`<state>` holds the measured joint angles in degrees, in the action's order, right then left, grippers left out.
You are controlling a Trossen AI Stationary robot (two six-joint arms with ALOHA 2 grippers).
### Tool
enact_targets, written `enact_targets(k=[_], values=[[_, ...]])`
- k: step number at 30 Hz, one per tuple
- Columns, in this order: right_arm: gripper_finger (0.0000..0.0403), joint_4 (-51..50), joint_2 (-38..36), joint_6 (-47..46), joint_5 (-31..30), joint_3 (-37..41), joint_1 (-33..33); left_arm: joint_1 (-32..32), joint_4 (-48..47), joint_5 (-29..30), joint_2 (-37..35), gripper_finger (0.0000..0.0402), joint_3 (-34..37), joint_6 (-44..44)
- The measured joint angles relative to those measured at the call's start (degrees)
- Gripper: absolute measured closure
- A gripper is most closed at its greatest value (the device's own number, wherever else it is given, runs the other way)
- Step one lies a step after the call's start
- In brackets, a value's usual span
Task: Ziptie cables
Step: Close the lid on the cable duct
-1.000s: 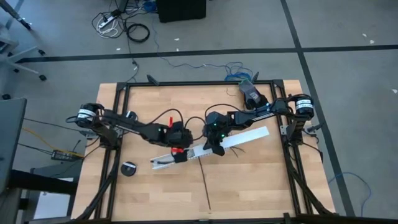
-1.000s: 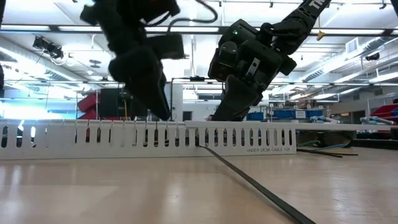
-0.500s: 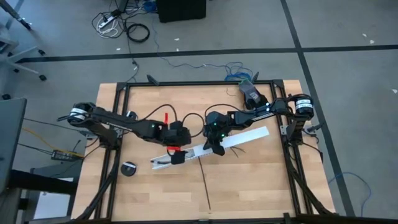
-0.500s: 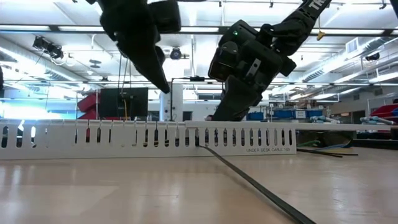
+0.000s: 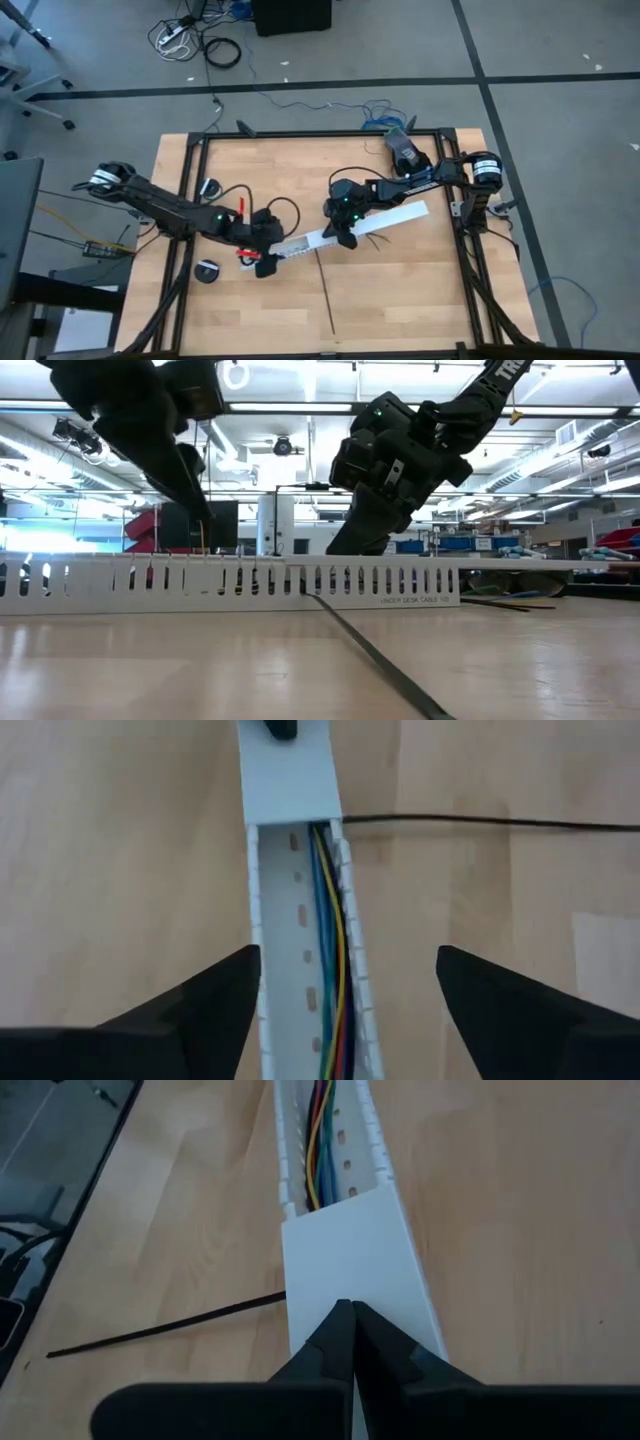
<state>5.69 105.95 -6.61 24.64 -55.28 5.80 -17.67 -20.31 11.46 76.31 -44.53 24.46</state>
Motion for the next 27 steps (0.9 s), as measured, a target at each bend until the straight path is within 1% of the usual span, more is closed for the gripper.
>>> enact_targets(k=[2,5,7,11,12,15,19,23,27], values=[[0.0403,0.25,0.00,-0.79,-0.06,-0.01,0.00,-0.42,-0.16,0.81,0.02,0.0135,0.06,-2.57],[0.0403,0.20,0.00,-1.38,-0.22,-0.01,0.00,-0.66,-0.33,0.84,0.19,0.0192,0.07,-6.14],[0.0403,0.19,0.00,-2.40,-0.20,-0.03,0.00,-0.34,-1.78,0.85,0.57,0.0244,0.08,-7.83],[0.0403,0.06,-0.04,-3.00,-0.79,-0.05,-0.02,0.48,-4.55,1.58,0.57,0.0368,0.11,-11.31],[0.0403,0.14,-0.04,-3.02,-0.88,-0.05,-0.02,0.75,-5.00,1.73,0.57,0.0384,0.11,-11.93],[0.0403,0.23,-0.06,-3.00,-1.37,-0.07,-0.02,1.48,-5.03,2.14,0.57,0.0388,0.11,-12.00],[0.0403,0.29,-0.07,-2.84,-1.55,-0.10,-0.02,1.93,-2.96,0.08,0.59,0.0387,0.11,-14.13],[0.0403,0.26,-0.07,-2.34,-1.55,-0.10,0.00,2.05,-1.27,-1.43,0.71,0.0398,0.08,-14.57],[0.0403,0.26,-0.09,-1.73,-1.54,-0.10,0.00,2.17,-0.92,-1.93,2.94,0.0401,0.08,-13.87]])
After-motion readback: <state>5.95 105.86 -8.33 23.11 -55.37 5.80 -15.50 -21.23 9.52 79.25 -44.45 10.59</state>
